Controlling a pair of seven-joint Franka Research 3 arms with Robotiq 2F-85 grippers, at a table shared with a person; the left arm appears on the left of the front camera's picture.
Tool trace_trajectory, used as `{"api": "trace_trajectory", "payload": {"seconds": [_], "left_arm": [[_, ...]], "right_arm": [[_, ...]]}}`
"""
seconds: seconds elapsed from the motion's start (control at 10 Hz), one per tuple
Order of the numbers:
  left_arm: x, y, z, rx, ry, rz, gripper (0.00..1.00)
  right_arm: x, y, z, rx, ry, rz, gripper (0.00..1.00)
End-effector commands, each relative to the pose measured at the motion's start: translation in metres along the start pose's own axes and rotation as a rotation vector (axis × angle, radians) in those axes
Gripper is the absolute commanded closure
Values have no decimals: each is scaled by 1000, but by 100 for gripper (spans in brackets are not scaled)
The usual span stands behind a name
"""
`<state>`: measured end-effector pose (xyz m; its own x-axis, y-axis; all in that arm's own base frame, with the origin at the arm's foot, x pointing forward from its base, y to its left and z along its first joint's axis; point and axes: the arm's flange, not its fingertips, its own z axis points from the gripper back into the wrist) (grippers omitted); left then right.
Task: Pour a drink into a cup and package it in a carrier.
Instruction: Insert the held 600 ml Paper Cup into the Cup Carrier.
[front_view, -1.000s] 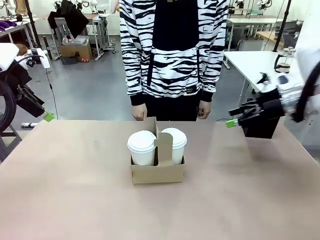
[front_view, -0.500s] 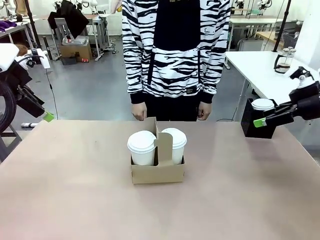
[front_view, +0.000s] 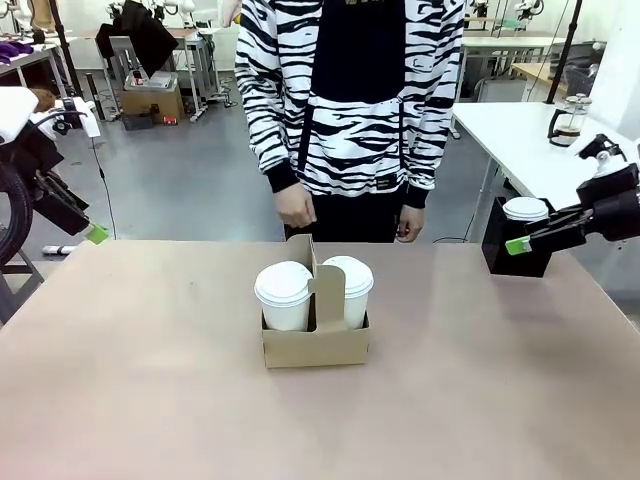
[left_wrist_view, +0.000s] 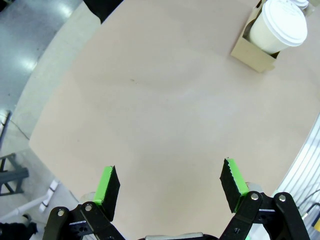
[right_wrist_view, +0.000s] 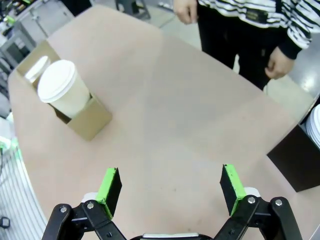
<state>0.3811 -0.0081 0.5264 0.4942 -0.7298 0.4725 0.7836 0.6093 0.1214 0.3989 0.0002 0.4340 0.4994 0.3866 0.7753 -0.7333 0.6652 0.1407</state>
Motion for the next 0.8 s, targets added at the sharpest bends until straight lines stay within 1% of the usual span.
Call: {"api": "trace_trajectory", "payload": {"seconds": [0.0,0.7], "left_arm": [[-1,-1,1,2,2,1,0],[-1,-1,1,2,2,1,0]], "right_arm": [[1,-2,1,-3,-1,29,0],[1,-2,1,-3,-1,29,0]]}}
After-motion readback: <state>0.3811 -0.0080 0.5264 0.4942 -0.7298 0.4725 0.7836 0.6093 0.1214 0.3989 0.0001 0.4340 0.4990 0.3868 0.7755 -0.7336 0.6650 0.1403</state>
